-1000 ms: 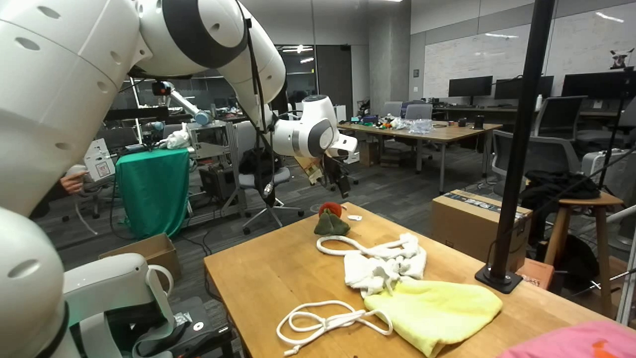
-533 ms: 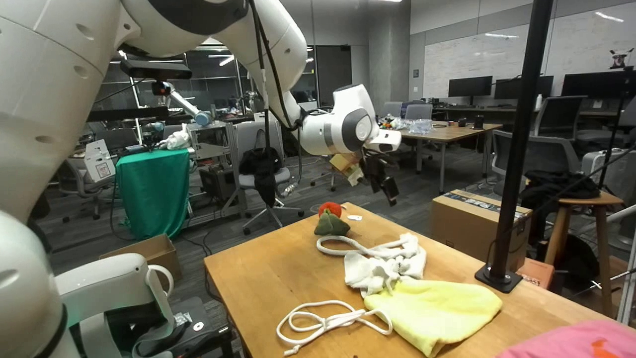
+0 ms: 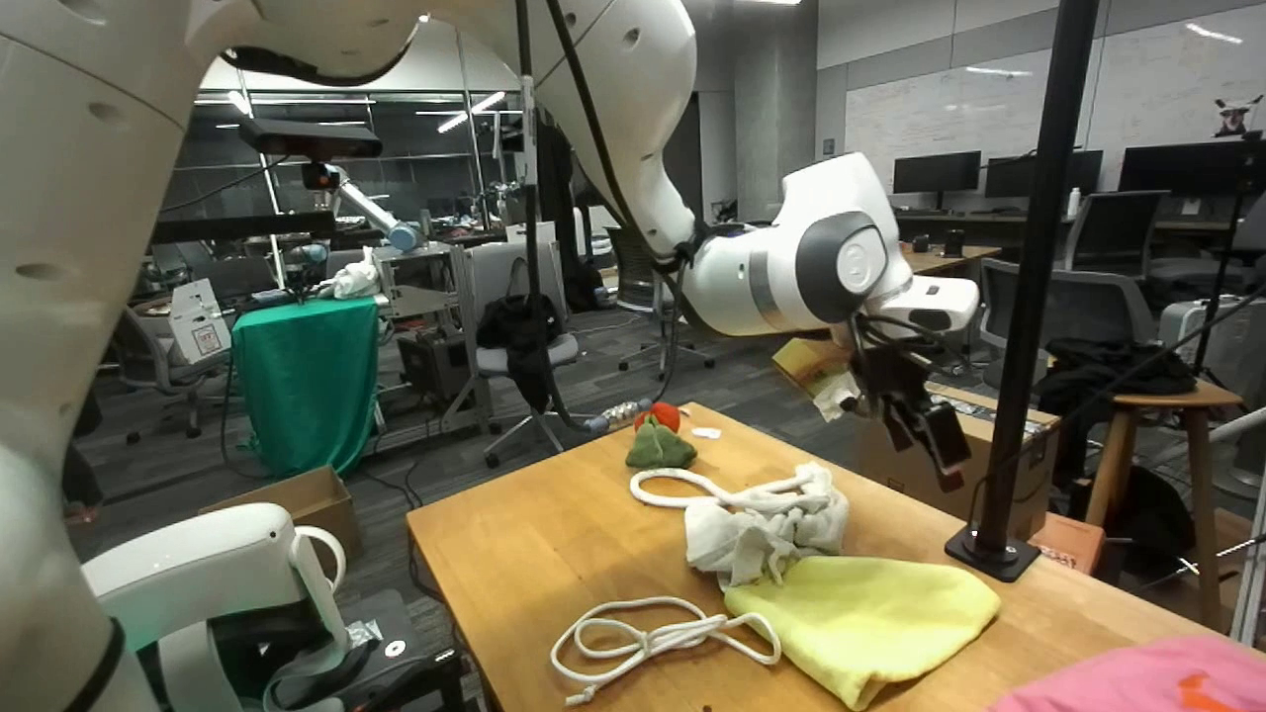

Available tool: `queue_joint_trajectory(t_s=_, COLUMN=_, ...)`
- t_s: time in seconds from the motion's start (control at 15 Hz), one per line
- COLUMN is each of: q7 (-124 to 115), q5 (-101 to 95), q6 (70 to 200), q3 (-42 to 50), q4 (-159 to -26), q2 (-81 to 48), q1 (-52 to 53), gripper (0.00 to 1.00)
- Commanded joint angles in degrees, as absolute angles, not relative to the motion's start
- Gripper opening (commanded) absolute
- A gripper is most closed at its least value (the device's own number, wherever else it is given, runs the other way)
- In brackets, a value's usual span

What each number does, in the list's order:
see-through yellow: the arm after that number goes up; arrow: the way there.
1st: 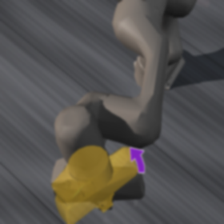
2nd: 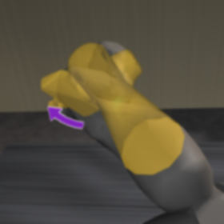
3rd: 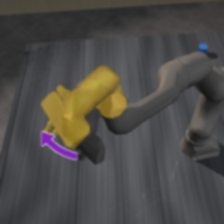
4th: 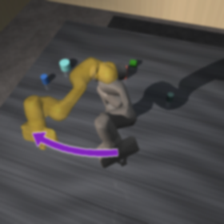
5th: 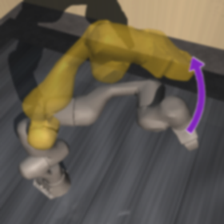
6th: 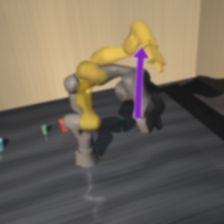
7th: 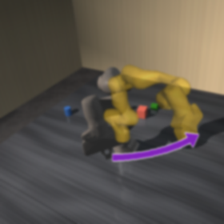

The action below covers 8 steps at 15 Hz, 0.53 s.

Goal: Separate the objects on the table.

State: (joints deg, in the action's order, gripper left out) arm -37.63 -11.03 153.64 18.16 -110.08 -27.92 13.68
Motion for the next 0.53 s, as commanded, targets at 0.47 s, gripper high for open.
queue_joint_trajectory(t_s=0.47, q7=-41.6, q5=-5.5, q6=148.5, q3=18.3, q4=-113.0, q2=-29.9, q1=2.8, gripper=1.00)
